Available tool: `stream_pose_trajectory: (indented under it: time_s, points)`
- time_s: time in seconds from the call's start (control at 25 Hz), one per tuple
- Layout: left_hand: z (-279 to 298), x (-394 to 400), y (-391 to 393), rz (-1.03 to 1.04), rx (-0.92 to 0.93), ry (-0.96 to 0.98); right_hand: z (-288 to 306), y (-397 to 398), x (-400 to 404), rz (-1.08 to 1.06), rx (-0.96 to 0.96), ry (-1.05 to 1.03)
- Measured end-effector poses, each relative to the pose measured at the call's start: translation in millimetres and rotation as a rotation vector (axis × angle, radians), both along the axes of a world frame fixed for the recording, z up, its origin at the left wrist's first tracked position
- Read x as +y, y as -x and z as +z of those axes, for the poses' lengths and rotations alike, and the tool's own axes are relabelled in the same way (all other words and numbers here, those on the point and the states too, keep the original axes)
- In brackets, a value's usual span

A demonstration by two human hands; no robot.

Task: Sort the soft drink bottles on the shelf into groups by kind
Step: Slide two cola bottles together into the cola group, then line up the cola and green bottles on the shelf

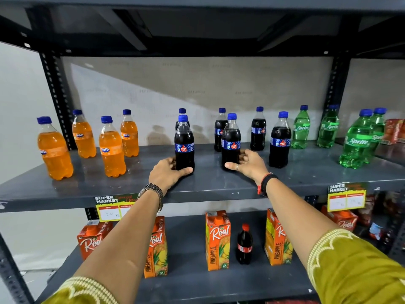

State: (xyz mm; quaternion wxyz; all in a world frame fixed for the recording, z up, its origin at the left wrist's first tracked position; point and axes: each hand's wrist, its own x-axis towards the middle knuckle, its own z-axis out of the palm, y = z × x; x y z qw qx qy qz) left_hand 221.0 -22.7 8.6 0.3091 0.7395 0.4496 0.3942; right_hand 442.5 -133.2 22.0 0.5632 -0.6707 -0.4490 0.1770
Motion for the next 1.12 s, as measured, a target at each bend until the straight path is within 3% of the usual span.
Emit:
stream_pose_trajectory:
  time_s: [0.48,0.6,0.8,1.0,1.12]
  points:
    - [-3,6,-1,-0.002,0.045,-0.038,-3,-1,0,0.011,-0.047,0.018]
    - [-1,-3,2,0.021,-0.052,-0.089,-2,4,-3,-0.053,-0.073,-0.003]
    - [-10,-41,8,0.064,-0.36,-0.489,-7,8,-39,-0.228,0.142,-0.513]
    - [-11,-77,-22,-0.046,-0.278,-0.617,-10,-53,-113,-0.388,0.243,-0.756]
    - [-1,-101,-64,-0.155,-0.236,-0.654,-2,-114,-156,-0.553,0.217,-0.793]
